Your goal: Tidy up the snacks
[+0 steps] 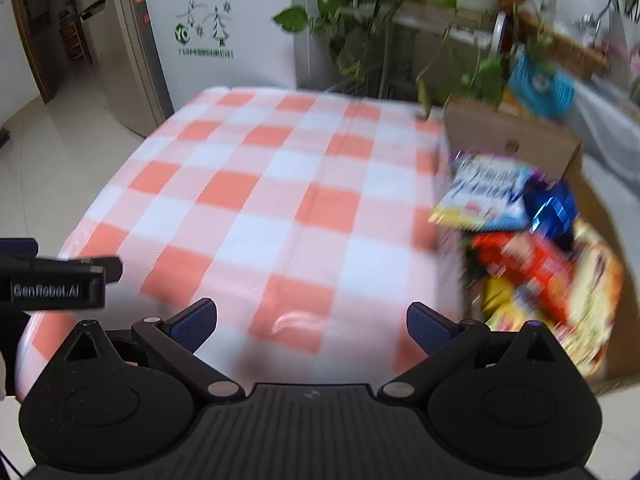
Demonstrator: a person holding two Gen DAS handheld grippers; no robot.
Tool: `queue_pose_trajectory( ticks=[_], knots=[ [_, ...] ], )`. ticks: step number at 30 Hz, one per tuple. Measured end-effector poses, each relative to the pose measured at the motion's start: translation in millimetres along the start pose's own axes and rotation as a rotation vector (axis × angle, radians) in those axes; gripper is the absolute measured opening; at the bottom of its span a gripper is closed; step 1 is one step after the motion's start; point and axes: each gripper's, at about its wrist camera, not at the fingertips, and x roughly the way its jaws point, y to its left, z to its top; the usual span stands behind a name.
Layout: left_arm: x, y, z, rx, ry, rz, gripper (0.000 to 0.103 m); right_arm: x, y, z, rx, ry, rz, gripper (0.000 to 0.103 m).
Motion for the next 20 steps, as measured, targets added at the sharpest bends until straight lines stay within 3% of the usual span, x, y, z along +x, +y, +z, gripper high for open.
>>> queue_pose_trajectory(
  ticks=[8,14,17,20],
  knots=[
    [18.5,10.6,-5.8,-0.031,0.045,-0.010,0.102,32.5,9.7,-8.2,-0.017,0.043,-0.057,0.103],
    [26.5,12.0,-9.3,-0.041,0.064,-0.023,0.102,52.2,7.2,-6.5,-0.051,-0.015,-0.153,0.103],
    [28.3,11.5,-10.3,-0.039,0.065,-0.024,0.102,58.7,12.4,-8.0,-0.116,-0.063,-0.160,0.103],
    [29.6,10.2,-10.9,-0.034,0.070,-0.030,0.102,63.4,11.6,-4.4,-0.101,-0.101,-0.140,0.103]
  ],
)
